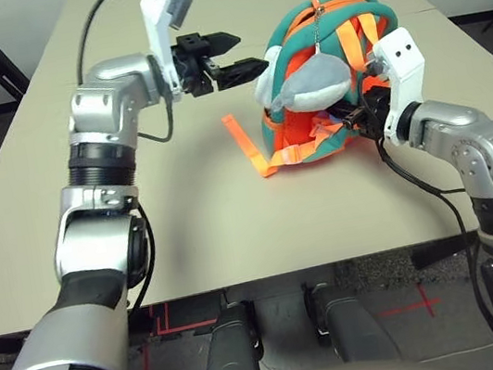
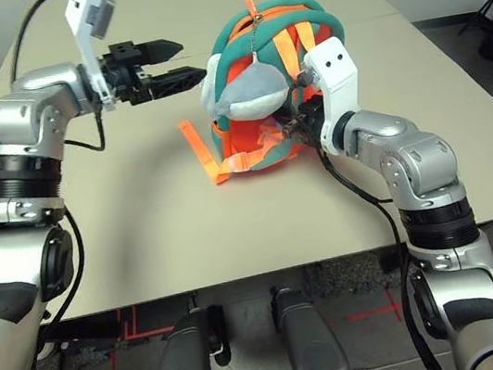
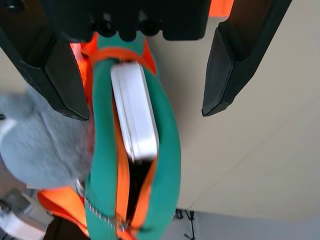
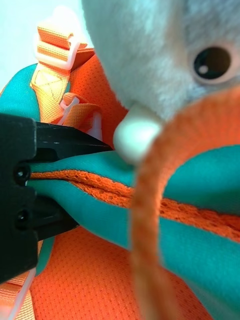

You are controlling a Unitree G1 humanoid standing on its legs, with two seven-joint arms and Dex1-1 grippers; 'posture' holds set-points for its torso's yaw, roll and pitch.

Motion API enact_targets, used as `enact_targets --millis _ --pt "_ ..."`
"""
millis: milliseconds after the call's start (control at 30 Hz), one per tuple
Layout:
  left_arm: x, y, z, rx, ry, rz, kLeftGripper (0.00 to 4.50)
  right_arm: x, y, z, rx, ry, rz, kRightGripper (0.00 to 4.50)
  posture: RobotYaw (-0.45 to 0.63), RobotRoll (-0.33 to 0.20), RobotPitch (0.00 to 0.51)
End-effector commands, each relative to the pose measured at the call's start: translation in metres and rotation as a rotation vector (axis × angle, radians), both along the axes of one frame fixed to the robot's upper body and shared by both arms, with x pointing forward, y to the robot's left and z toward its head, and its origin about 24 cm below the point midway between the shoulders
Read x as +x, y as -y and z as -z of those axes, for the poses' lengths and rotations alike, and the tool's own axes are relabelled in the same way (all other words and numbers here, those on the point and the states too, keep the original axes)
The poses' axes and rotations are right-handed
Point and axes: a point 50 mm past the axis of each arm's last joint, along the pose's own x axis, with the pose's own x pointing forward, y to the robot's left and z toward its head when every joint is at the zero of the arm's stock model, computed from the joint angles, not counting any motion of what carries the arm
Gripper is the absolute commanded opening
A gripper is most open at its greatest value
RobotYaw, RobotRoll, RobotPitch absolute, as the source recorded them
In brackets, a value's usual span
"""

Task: Put the pencil case into the backpack and zip it.

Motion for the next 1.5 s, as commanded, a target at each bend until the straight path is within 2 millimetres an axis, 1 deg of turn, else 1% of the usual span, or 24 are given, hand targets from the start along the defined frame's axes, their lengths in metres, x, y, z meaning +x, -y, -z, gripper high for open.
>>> enact_targets --millis 33,300,367,400,433,467,633,700,733,833,900,1067,1133,1167,1233,1400,1500 --pt "-0.008 -0.003 0.000 0.005 -0.010 -0.012 4.50 0.001 -0.003 0.017 -0.011 -0.083 -0.012 0.45 -0.13 0.000 0.158" --pt "-0.014 -0.010 0.012 0.012 -0.052 -0.039 4.50 0.002 -0.002 0.017 -0.012 -0.082 -0.010 0.45 -0.13 0.000 0.154" --pt "-0.014 -0.010 0.014 0.016 -0.057 -0.044 4.15 0.001 -0.002 0.017 -0.013 -0.082 -0.010 0.45 -0.13 0.000 0.152" --pt "-0.014 -0.010 0.016 0.030 -0.070 -0.043 3.93 0.001 -0.002 0.017 -0.014 -0.081 -0.009 0.45 -0.13 0.000 0.152" --pt "-0.014 -0.010 0.018 0.040 -0.080 -0.042 3.59 0.001 -0.002 0.017 -0.014 -0.081 -0.009 0.45 -0.13 0.000 0.152" --pt "-0.014 -0.009 0.019 0.042 -0.085 -0.039 3.13 0.001 -0.002 0.017 -0.015 -0.081 -0.008 0.45 -0.13 0.000 0.152" --pt "-0.012 -0.007 0.019 0.033 -0.092 -0.043 1.23 0.001 -0.001 0.017 -0.020 -0.078 -0.005 0.45 -0.13 0.000 0.152" --pt "-0.011 -0.005 0.020 0.028 -0.094 -0.043 0.36 0.001 -0.001 0.017 -0.022 -0.078 -0.004 0.45 -0.13 0.000 0.146" --pt "-0.010 -0.004 0.020 0.027 -0.094 -0.043 0.03 0.001 -0.001 0.017 -0.022 -0.078 -0.004 0.45 -0.13 0.000 0.146" --pt "-0.008 0.005 0.023 0.019 -0.105 -0.029 0.00 0.002 -0.001 0.017 -0.022 -0.077 -0.002 0.45 -0.13 0.000 0.146" --pt "-0.006 0.016 0.027 0.006 -0.120 -0.009 0.00 0.002 -0.001 0.017 -0.022 -0.075 -0.001 0.45 -0.14 0.000 0.145" --pt "-0.001 0.030 0.036 -0.014 -0.158 0.016 0.00 0.002 -0.001 0.017 -0.023 -0.072 0.004 0.44 -0.14 0.000 0.142" --pt "0.007 0.036 0.046 -0.021 -0.188 -0.012 0.00 0.002 -0.001 0.017 -0.023 -0.071 0.007 0.44 -0.15 0.000 0.140" --pt "0.013 0.040 0.055 0.006 -0.185 -0.041 0.00 0.002 -0.001 0.017 -0.023 -0.069 0.008 0.44 -0.15 0.000 0.137" --pt "0.021 0.047 0.064 0.030 -0.171 -0.075 0.00 0.002 -0.001 0.016 -0.023 -0.067 0.010 0.44 -0.16 0.000 0.136" --pt "0.028 0.066 0.062 -0.004 -0.147 -0.065 0.00 0.001 0.001 0.015 -0.026 -0.061 0.019 0.43 -0.17 0.000 0.133" --pt "0.027 0.069 0.057 -0.023 -0.127 -0.044 0.00 0.001 0.002 0.015 -0.028 -0.061 0.022 0.43 -0.17 0.000 0.134"
